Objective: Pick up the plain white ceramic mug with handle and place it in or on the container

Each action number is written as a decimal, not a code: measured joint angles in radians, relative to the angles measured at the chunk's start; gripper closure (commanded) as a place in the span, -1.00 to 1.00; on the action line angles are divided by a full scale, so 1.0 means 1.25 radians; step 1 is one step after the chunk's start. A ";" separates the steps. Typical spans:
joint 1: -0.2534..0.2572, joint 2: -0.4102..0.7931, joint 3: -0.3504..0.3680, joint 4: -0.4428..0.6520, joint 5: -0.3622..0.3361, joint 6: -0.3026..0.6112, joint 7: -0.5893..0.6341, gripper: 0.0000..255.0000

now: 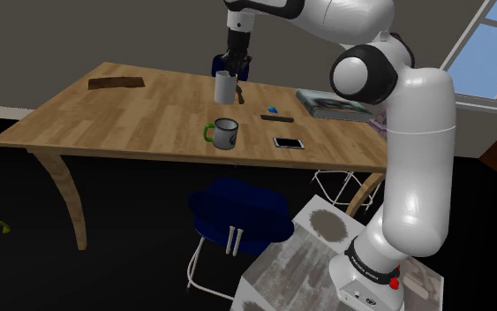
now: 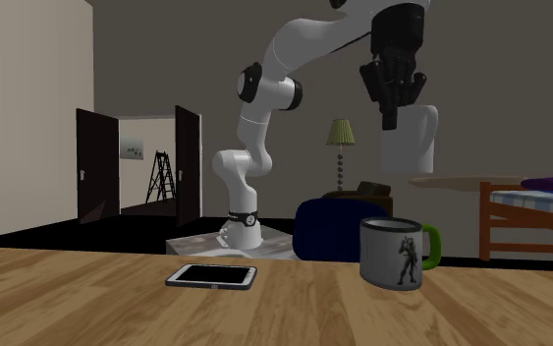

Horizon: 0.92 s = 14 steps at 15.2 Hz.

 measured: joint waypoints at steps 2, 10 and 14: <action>0.003 -0.009 0.000 -0.037 -0.001 0.028 0.000 1.00; 0.010 -0.034 -0.001 -0.164 -0.004 0.130 -0.003 1.00; 0.014 -0.035 0.000 -0.209 -0.004 0.173 -0.001 1.00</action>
